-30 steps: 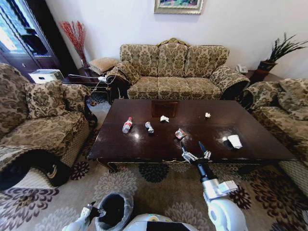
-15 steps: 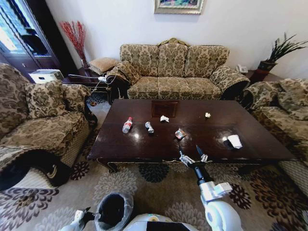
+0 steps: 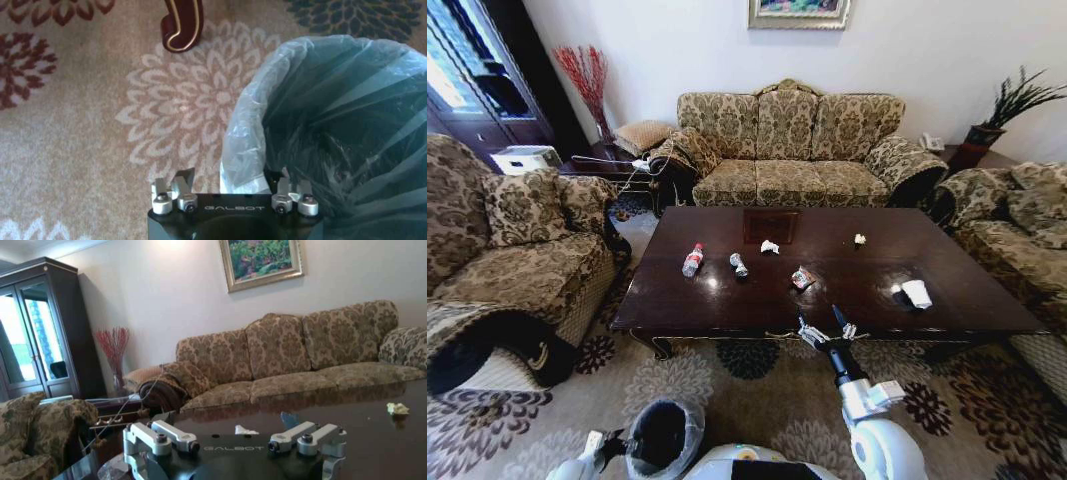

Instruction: Move to the front of the table and place the trash on the table into the trash bin.

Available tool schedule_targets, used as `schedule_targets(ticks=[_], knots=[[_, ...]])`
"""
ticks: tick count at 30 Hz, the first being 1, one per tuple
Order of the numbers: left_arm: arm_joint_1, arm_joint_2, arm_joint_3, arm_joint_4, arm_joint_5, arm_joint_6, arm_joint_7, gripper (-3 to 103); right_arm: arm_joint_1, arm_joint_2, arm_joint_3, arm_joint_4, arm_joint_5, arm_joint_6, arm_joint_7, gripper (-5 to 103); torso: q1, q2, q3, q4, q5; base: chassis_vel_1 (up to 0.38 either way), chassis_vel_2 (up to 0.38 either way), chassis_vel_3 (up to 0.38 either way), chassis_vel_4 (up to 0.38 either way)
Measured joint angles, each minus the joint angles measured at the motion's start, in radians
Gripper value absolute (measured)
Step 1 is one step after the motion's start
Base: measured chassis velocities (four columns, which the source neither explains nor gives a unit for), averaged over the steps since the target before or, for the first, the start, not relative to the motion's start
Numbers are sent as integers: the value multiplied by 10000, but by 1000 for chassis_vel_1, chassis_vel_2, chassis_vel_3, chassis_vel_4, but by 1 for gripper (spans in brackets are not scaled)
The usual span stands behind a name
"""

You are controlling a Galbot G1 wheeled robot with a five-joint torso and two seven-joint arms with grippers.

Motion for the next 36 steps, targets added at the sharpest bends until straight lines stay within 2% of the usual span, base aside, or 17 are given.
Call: schedule_targets(ticks=[1,2,3,4,5,6,10,12,13,16,17,19,21,24,36], knots=[[-5,-34,96,-37,61,32,-91,66,-18,16,5,-3,0,0,2,100,0,-1,-1,-3,-8,0,0,0,0],[-9,-131,218,-32,162,88,-99,62,-52,32,39,-5,-4,10,10,100,2,-5,2,-18,-90,0,0,0,0],[-9,-131,218,-32,162,88,-99,62,-52,32,39,-5,-4,10,10,100,2,-5,2,-18,-90,0,0,0,0],[-50,-145,249,-58,224,88,-99,58,-65,42,19,-12,-9,10,6,100,5,-5,1,-6,-89,-70,-29,4,1],[-108,-143,264,-8,310,117,-173,54,-73,71,25,-23,-16,36,8,100,2,-6,-1,-34,-41,-70,45,16,1],[-133,-203,308,70,367,119,-184,50,-97,87,29,-55,-31,58,12,100,4,-6,3,-3,-29,26,-21,-36,-55],[-186,-218,360,51,391,118,-190,42,-98,104,30,-80,-46,71,20,100,2,-4,0,-7,-31,0,0,0,0],[-147,-186,380,-5,375,119,-238,34,-94,128,23,-82,-68,71,25,100,2,-5,0,-9,-34,0,0,0,0],[-147,-186,380,-5,375,119,-238,34,-94,128,23,-82,-68,71,25,100,2,-5,0,-9,-34,0,0,0,0],[-18,-143,363,-168,300,121,-283,22,-82,174,0,-88,-114,68,27,100,3,-6,1,-9,-47,0,0,0,0],[-18,-143,363,-168,300,121,-283,22,-82,174,0,-88,-114,68,27,100,3,-6,1,-9,-47,0,0,0,0],[77,-133,328,-256,247,130,-353,14,-68,219,-7,-161,-153,70,28,100,2,-6,1,-7,-39,0,0,0,0],[89,-132,320,-269,239,138,-368,14,-65,231,-8,-172,-160,74,28,100,2,-6,1,-8,-36,0,0,0,0],[125,-136,289,-341,226,153,-417,3,-61,278,-26,-214,-192,100,28,100,3,-6,1,-8,-38,0,0,0,0],[458,-44,-33,-913,-186,231,-652,0,-36,247,-42,-200,-179,122,45,100,2,-6,1,-7,-28,0,0,0,0]])
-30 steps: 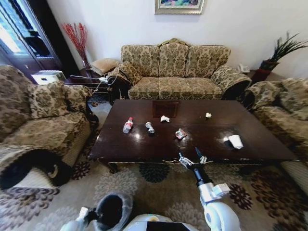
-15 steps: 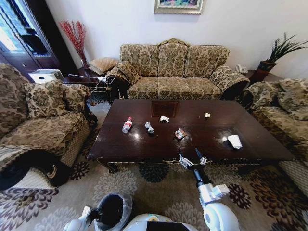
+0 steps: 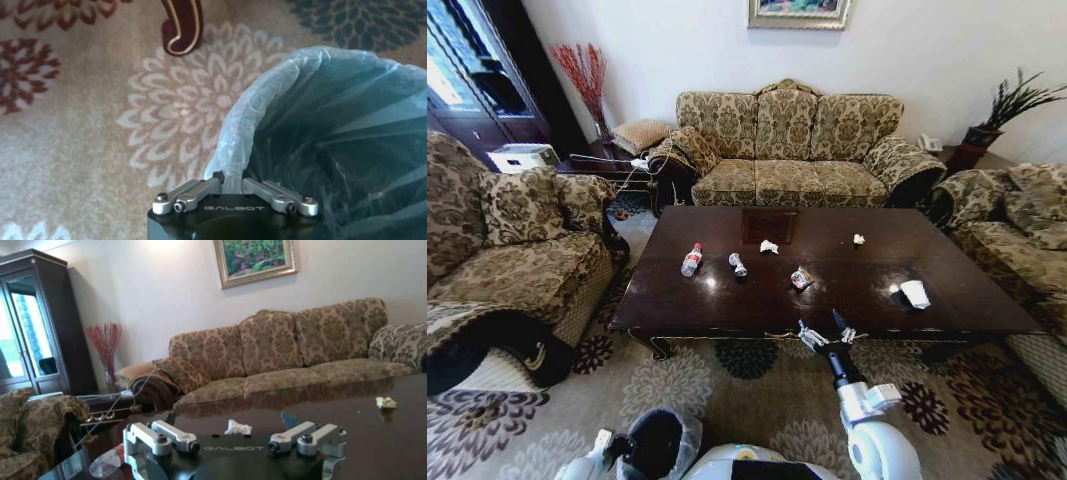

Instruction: Move to the front of the table and place the trash on the table into the trash bin.

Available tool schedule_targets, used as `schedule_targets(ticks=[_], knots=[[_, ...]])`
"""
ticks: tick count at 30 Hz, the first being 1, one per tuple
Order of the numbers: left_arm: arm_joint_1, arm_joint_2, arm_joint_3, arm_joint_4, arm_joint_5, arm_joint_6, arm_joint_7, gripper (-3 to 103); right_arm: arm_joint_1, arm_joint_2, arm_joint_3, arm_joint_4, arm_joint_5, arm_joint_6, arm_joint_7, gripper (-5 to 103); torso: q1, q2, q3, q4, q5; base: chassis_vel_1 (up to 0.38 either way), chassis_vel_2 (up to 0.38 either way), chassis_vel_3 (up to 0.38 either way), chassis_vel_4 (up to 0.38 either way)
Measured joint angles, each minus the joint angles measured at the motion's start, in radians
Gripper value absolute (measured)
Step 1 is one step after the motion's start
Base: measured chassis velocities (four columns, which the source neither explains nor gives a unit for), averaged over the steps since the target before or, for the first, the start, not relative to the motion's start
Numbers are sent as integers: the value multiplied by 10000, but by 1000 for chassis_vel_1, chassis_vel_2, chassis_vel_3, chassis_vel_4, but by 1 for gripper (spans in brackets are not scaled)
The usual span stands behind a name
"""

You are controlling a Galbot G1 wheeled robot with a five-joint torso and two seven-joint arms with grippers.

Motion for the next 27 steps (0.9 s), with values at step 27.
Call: schedule_targets(ticks=[27], knots=[[5287,-1170,-5347,-7855,-3132,847,-2971,0,313,-720,46,-640,850,626,-227,100,-2,3,-1,1,9,0,0,0,0]])
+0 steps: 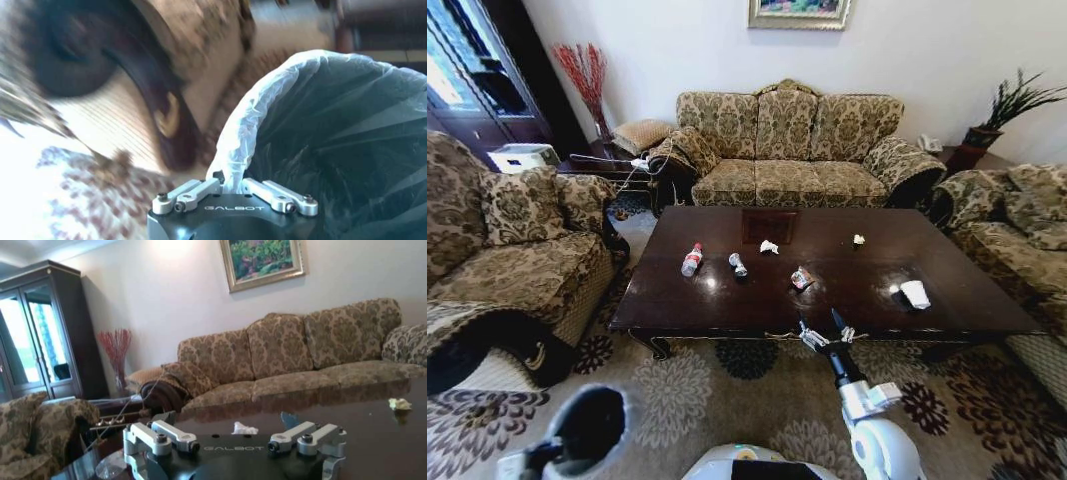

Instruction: Move to the front of the table and place the trash on the table into the trash bin.

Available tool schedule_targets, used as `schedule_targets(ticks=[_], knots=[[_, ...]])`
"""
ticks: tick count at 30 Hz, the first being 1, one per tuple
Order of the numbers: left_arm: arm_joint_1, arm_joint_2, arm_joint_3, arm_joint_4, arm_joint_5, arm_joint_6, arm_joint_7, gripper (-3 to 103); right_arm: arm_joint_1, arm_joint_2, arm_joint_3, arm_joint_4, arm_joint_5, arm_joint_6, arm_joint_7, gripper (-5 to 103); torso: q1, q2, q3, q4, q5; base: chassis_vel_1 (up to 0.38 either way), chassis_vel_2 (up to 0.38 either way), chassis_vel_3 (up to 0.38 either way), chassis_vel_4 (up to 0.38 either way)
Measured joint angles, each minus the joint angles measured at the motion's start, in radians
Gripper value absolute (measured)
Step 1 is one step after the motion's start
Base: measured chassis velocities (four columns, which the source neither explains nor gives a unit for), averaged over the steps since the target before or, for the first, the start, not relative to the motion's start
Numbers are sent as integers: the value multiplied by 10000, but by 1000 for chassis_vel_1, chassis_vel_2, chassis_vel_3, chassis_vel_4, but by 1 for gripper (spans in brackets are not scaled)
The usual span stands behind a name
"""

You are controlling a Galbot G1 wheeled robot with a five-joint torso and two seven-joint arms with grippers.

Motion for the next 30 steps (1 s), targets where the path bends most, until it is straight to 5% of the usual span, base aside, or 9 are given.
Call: schedule_targets(ticks=[9,18,24,30], knots=[[825,-251,-1430,-2421,-1022,-471,-303,0,-236,242,-30,465,522,237,4,100,1,0,0,-5,-7,0,0,0,0],[1106,47,-2370,-3708,-1852,-181,-470,0,-366,185,86,589,422,751,129,100,0,0,0,-1,-7,0,0,0,0],[482,1501,-2733,-5201,-2889,1113,-780,0,-505,282,69,632,-338,1361,226,100,2,-1,1,0,-12,0,0,0,0],[-434,3137,-1925,-5933,-3632,2103,-1251,0,-460,323,-27,579,-876,1923,71,100,2,-1,1,-6,-4,0,0,0,0]])
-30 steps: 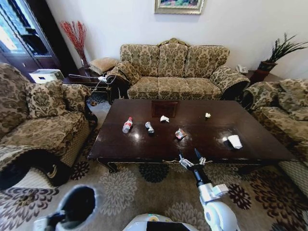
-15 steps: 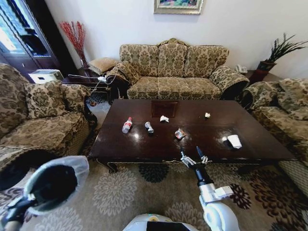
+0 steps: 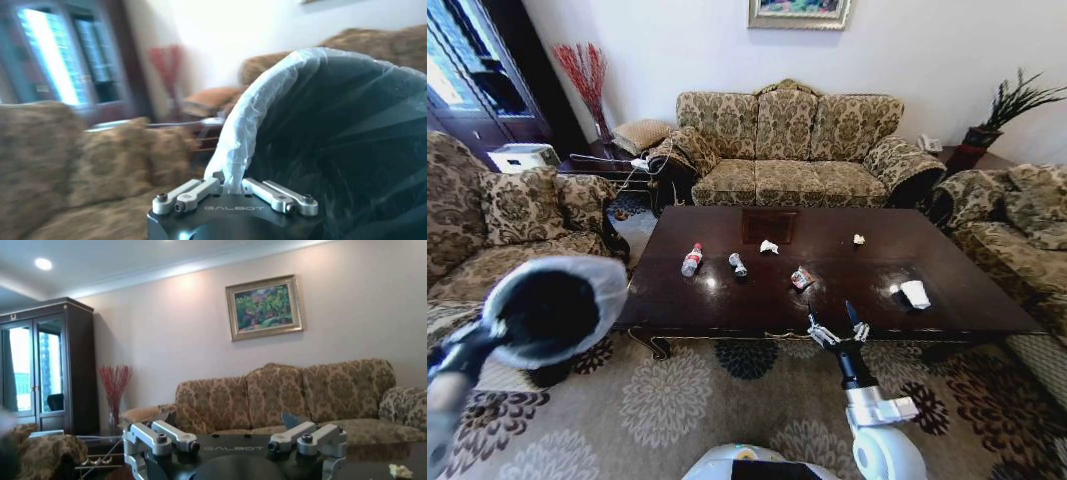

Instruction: Move to the front of the table and place the trash on the table into the trash bin.

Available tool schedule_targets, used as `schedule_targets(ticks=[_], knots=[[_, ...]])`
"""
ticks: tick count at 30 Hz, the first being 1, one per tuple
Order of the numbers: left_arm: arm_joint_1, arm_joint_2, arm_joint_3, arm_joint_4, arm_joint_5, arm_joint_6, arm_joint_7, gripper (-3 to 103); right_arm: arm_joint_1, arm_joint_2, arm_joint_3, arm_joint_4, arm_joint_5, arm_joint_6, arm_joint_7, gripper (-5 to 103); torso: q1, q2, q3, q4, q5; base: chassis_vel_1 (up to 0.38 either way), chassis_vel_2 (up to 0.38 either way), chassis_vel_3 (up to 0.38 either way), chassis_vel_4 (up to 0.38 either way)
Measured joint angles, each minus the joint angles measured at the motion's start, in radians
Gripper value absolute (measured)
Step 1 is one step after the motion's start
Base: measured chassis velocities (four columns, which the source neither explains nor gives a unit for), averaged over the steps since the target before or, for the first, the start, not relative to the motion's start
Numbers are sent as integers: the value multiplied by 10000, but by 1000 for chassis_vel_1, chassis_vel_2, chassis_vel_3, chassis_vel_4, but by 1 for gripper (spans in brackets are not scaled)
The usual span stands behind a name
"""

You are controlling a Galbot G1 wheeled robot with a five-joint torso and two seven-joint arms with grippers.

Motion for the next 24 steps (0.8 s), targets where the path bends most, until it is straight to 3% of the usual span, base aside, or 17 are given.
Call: schedule_targets(ticks=[2,11,19,24], knots=[[-386,424,652,-31,-25,267,-197,0,21,0,-38,81,-44,36,-3,100,0,0,1,0,-6,0,0,0,0],[-1117,725,2010,174,228,499,-321,0,44,-127,-87,219,-156,-1,-11,100,-2,-1,1,6,-2,7,126,-2,-128],[-1647,1326,2159,602,62,623,-375,0,224,-21,-198,-73,-343,-3,84,100,3,-2,1,4,-4,53,339,-67,-332],[-1661,1353,2156,627,44,627,-382,0,232,-15,-216,-89,-356,-2,117,100,4,-3,2,5,-7,136,389,-135,-374]])
